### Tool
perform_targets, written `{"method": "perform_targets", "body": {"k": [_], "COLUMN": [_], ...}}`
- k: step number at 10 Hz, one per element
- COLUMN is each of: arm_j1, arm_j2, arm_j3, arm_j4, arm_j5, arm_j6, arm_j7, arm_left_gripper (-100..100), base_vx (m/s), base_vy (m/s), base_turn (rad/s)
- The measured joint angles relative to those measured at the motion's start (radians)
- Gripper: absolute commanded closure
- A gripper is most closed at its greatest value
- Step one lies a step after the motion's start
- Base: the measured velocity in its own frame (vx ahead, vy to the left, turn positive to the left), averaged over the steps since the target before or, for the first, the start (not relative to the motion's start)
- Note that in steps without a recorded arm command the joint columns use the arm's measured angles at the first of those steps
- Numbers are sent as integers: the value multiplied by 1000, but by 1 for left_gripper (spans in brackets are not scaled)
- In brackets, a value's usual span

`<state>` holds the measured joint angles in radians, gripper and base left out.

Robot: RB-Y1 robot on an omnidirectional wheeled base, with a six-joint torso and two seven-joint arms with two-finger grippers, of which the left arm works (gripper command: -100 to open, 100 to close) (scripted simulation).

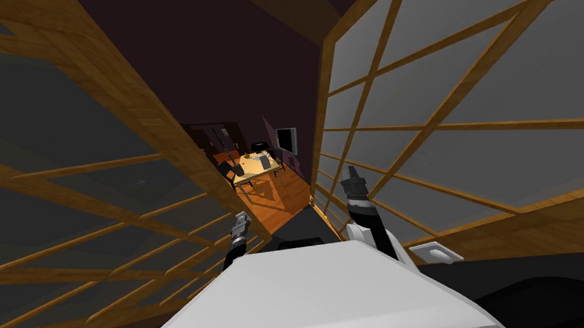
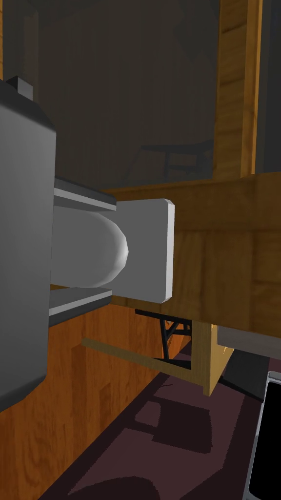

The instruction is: Pull the door open

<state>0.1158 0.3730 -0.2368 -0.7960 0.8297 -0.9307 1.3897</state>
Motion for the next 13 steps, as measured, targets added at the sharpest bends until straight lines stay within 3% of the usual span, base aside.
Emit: {"method": "perform_targets", "body": {"k": [6, 7, 13], "arm_j1": [30, 32, 66], "arm_j2": [29, 27, 84], "arm_j3": [-76, -81, -152], "arm_j4": [-38, -39, -60], "arm_j5": [-38, -39, -72], "arm_j6": [-1, 2, -37], "arm_j7": [49, 49, 113], "arm_left_gripper": [100, 100, 100], "base_vx": [-202, -171, -239], "base_vy": [7, -10, 18], "base_turn": [-63, -90, -109]}}
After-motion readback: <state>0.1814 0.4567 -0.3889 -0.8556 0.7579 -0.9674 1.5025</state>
